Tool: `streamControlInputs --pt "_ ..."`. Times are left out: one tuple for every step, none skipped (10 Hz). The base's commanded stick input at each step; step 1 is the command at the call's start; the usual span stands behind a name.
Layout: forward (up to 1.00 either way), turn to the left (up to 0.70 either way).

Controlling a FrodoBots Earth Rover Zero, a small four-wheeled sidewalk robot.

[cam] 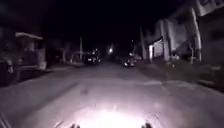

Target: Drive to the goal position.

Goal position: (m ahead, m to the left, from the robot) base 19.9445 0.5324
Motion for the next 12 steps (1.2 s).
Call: streamControlInputs --pt "0.85 0.0" --pt "0.85 0.0" --pt "0.85 0.0" --pt "0.85 0.0" --pt "0.85 0.0" --pt "0.85 0.0" --pt "0.85 0.0" --pt "0.85 0.0" --pt "0.85 -0.15" --pt "0.85 -0.34" --pt "0.85 -0.23" --pt "0.85 0.0"
